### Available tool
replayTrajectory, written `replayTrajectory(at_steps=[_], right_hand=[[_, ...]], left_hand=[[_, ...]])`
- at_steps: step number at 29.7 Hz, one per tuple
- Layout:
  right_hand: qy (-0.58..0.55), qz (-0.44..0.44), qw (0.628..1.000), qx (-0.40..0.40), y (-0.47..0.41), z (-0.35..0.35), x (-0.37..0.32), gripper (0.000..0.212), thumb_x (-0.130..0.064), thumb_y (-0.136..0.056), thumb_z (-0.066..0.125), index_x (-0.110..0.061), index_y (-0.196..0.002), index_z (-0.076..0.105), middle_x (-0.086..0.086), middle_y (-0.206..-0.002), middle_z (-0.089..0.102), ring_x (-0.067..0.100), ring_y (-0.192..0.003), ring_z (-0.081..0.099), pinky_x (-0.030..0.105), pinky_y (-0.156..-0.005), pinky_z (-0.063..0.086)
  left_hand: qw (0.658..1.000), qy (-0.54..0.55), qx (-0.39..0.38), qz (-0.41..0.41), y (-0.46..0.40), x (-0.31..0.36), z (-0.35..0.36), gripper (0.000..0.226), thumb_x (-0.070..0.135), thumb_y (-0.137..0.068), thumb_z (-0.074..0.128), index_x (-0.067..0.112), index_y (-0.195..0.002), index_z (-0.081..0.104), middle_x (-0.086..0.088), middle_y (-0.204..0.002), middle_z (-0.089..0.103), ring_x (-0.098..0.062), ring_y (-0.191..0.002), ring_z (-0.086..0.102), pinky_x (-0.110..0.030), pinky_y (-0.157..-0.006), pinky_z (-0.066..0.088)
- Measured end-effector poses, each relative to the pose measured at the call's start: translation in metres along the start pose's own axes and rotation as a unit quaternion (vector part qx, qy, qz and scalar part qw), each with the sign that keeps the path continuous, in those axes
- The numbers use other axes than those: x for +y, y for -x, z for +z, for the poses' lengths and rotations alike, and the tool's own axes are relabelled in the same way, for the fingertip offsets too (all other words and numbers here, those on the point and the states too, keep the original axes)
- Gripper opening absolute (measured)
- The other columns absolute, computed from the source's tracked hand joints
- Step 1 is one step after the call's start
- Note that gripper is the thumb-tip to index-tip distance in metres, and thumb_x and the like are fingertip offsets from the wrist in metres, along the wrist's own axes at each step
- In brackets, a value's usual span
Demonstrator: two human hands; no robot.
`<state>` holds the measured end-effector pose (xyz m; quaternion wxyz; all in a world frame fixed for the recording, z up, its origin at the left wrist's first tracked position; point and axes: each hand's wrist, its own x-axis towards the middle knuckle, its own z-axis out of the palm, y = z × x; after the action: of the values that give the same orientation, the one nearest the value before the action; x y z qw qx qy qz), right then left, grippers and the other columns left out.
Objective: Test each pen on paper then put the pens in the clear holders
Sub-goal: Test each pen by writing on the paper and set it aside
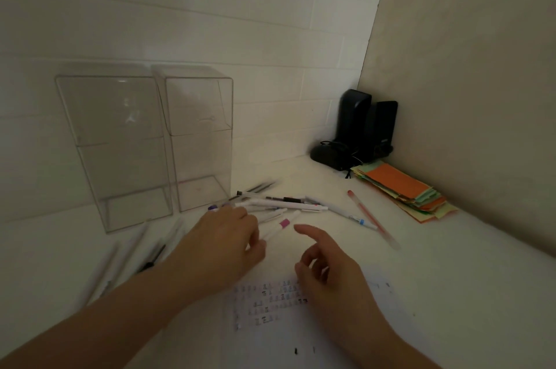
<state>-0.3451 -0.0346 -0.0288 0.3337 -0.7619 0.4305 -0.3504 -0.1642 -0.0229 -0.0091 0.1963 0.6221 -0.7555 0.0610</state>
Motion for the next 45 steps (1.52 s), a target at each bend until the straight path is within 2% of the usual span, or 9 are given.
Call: replayTrajectory(at_steps=[3,6,9,12,15,21,30,41,45], right_hand=[[0.082,-0.085,0.993,-0.003,0.004,0.006,0.000,0.043,-0.028,-0.078,0.060,-0.057,-0.107,0.045,-0.019,-0.086,0.053,0.001,-0.080,0.049,0.013,-0.070,0.043],[-0.008,-0.091,0.996,-0.018,0.009,0.004,-0.003,0.014,-0.029,-0.080,0.054,-0.031,-0.093,0.059,-0.009,-0.087,0.062,0.007,-0.082,0.058,0.026,-0.074,0.048],[-0.110,-0.032,0.992,-0.053,0.010,-0.007,-0.015,0.030,-0.042,-0.087,0.052,-0.019,-0.086,0.071,0.001,-0.076,0.068,0.002,-0.067,0.060,0.013,-0.063,0.044],[-0.181,0.016,0.980,-0.086,0.010,-0.011,-0.018,0.034,-0.037,-0.085,0.050,-0.012,-0.078,0.072,0.005,-0.064,0.067,0.001,-0.057,0.057,0.010,-0.055,0.041],[-0.242,0.013,0.964,-0.111,0.012,-0.006,-0.018,0.007,-0.013,-0.084,0.059,-0.008,-0.080,0.056,-0.004,-0.053,0.063,0.000,-0.049,0.054,0.010,-0.049,0.038],[-0.286,0.031,0.950,-0.125,0.012,-0.006,-0.019,0.025,-0.024,-0.078,0.063,-0.006,-0.070,0.047,-0.002,-0.049,0.061,0.003,-0.040,0.049,0.011,-0.044,0.035],[-0.329,0.036,0.931,-0.156,0.013,-0.006,-0.014,0.029,-0.035,-0.080,0.059,-0.012,-0.068,0.047,0.001,-0.051,0.055,0.011,-0.039,0.048,0.017,-0.038,0.031],[-0.337,0.027,0.926,-0.168,0.015,-0.007,-0.012,0.026,-0.040,-0.078,0.058,-0.021,-0.062,0.050,0.007,-0.053,0.054,0.015,-0.037,0.048,0.025,-0.038,0.030],[-0.327,0.024,0.934,-0.143,0.011,-0.009,-0.014,0.025,-0.038,-0.079,0.055,-0.018,-0.065,0.058,0.008,-0.053,0.058,0.017,-0.041,0.047,0.022,-0.039,0.034]], left_hand=[[0.983,0.186,-0.004,-0.008,0.022,0.025,-0.010,0.022,0.046,-0.084,0.042,0.032,-0.067,0.044,0.012,-0.075,0.048,-0.002,-0.074,0.044,-0.013,-0.065,0.032],[0.936,0.350,-0.010,0.026,0.036,0.038,-0.006,0.028,0.056,-0.077,0.037,0.033,-0.077,0.052,0.014,-0.084,0.050,-0.002,-0.082,0.050,-0.011,-0.070,0.036],[0.950,0.296,0.080,0.054,0.040,0.031,0.010,0.018,0.048,-0.085,0.034,0.045,-0.099,0.045,0.027,-0.106,0.042,0.003,-0.107,0.044,-0.006,-0.088,0.031],[0.943,0.331,0.046,0.017,0.042,0.030,0.021,0.032,0.054,-0.077,0.037,0.064,-0.107,0.039,0.024,-0.122,0.047,0.011,-0.113,0.040,-0.005,-0.093,0.030],[0.947,0.320,0.006,0.016,0.044,0.030,0.024,0.028,0.060,-0.074,0.036,0.058,-0.101,0.038,0.029,-0.098,0.059,0.019,-0.097,0.045,-0.002,-0.081,0.034],[0.970,0.232,0.006,0.071,0.050,0.026,0.022,0.025,0.058,-0.087,0.020,0.040,-0.087,0.038,0.028,-0.084,0.049,0.012,-0.074,0.047,-0.004,-0.066,0.034],[0.977,0.175,0.013,0.118,0.049,0.030,0.015,0.036,0.045,-0.096,0.019,0.029,-0.105,0.050,0.015,-0.066,0.059,-0.002,-0.060,0.053,-0.010,-0.048,0.036],[0.975,0.182,-0.004,0.128,0.048,0.029,0.009,0.035,0.052,-0.091,0.022,0.035,-0.101,0.051,0.011,-0.065,0.062,-0.007,-0.055,0.054,-0.018,-0.045,0.040],[0.960,0.267,-0.008,0.081,0.047,0.028,0.010,0.032,0.063,-0.081,0.020,0.043,-0.098,0.038,0.013,-0.077,0.058,-0.005,-0.072,0.054,-0.020,-0.060,0.042]])
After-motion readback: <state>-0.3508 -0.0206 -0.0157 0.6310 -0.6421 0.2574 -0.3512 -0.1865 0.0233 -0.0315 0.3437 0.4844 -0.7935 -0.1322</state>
